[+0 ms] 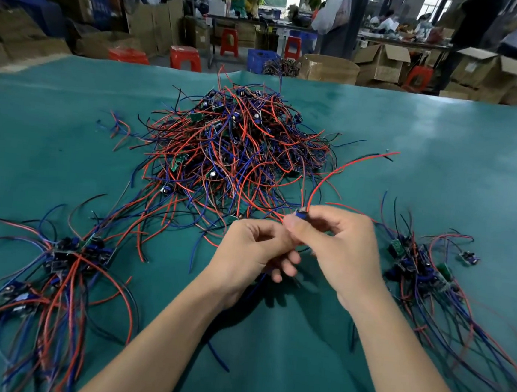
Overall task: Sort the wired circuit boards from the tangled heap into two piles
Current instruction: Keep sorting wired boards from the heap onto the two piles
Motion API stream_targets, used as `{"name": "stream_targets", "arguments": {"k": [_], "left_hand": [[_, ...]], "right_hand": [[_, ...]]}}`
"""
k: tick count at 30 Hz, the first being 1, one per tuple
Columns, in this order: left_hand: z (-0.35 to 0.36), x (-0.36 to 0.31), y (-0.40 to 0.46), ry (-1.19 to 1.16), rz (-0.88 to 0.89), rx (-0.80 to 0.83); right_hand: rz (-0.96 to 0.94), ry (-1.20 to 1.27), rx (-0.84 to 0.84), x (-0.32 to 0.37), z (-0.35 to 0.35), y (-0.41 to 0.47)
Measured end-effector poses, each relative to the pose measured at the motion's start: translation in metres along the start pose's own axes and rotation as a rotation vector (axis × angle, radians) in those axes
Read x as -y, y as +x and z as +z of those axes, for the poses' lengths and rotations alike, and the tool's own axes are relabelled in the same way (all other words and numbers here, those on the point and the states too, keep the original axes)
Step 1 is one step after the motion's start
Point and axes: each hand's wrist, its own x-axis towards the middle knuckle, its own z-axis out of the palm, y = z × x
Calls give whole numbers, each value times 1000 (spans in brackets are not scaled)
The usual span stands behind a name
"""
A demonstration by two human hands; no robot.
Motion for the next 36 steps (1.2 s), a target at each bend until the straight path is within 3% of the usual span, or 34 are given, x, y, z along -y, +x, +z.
{"name": "stream_targets", "arguments": {"k": [5, 7, 9, 12, 14, 17, 19, 21, 23, 26, 30, 33, 36], "left_hand": [[2, -3, -4, 101, -31, 73], [3, -3, -5, 120, -26, 60], [3, -3, -4, 99, -10, -2], [4, -3, -1, 42, 24, -159], [3, -1, 1, 82, 65, -285], [-1, 3, 3, 212, 108, -450], [-5, 6, 5, 274, 130, -516], [-8, 7, 7, 323, 155, -573], [-10, 8, 7, 352, 175, -615], [-11, 8, 7, 363, 191, -626], [-8, 8, 8, 355, 208, -600], [-5, 8, 5, 344, 209, -564], [-4, 6, 5, 267, 172, -487]], "right_hand": [[60, 163, -367, 15, -37, 9], [117, 219, -415, 22, -69, 9], [176, 52, -349, 27, -106, 4], [365, -634, -250, 29, -150, -8], [463, -921, -241, 24, -170, -10], [356, -944, -239, 33, -148, -5], [204, -925, -29, 39, -101, 1], [130, -863, 247, 41, -47, 4], [84, -870, 409, 35, -3, 3], [11, -894, 375, 16, 24, -3], [-86, -558, 110, -1, 15, -5], [12, 4, -153, 5, 4, 1], [144, 536, -172, 13, -1, 5]]}}
